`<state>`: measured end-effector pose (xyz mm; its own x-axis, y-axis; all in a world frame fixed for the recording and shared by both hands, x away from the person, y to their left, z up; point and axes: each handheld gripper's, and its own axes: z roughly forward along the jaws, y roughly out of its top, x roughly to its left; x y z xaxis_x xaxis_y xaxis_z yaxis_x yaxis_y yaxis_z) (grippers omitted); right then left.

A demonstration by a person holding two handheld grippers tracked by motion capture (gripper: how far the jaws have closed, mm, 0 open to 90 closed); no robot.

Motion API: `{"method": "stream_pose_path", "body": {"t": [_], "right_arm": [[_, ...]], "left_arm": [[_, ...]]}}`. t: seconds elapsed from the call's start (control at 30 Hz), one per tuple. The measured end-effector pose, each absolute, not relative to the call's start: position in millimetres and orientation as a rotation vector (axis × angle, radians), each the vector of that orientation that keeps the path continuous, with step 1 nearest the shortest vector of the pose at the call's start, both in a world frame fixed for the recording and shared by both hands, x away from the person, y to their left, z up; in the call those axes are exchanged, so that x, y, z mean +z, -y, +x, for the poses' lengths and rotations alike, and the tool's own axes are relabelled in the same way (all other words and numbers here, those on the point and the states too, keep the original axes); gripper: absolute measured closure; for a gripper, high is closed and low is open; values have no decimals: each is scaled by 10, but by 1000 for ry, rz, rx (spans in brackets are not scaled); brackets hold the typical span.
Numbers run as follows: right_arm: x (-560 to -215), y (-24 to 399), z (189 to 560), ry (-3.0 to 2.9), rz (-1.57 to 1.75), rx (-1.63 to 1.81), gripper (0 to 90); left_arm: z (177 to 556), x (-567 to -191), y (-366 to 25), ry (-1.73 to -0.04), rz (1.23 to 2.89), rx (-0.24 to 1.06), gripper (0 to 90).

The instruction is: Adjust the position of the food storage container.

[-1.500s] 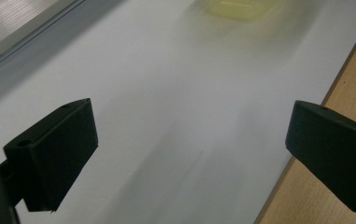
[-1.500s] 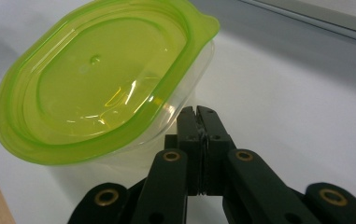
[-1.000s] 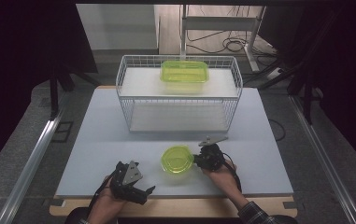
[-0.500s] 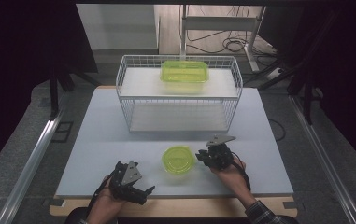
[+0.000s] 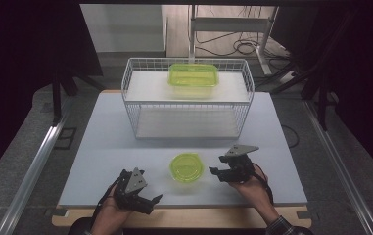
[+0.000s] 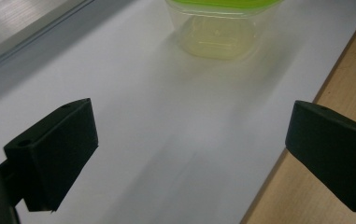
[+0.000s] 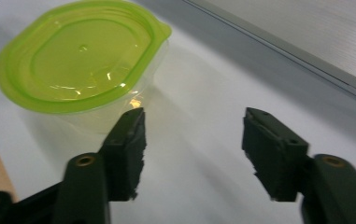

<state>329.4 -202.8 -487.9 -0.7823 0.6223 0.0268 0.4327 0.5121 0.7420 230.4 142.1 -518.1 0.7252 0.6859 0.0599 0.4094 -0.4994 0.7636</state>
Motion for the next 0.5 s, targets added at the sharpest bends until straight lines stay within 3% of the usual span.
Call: {"method": "stream_pose_path", "body": {"t": [0.27,0.5], "right_arm": [[-4921,2059,3222,-2526,870,1178,143],[-4976,2109,3194,-2544,839,1158,79]], "left_arm": [[2232,-5194,-1483,-839,2145,472,25],[2235,-5206,-1467,-830,2159,477,25]]}}
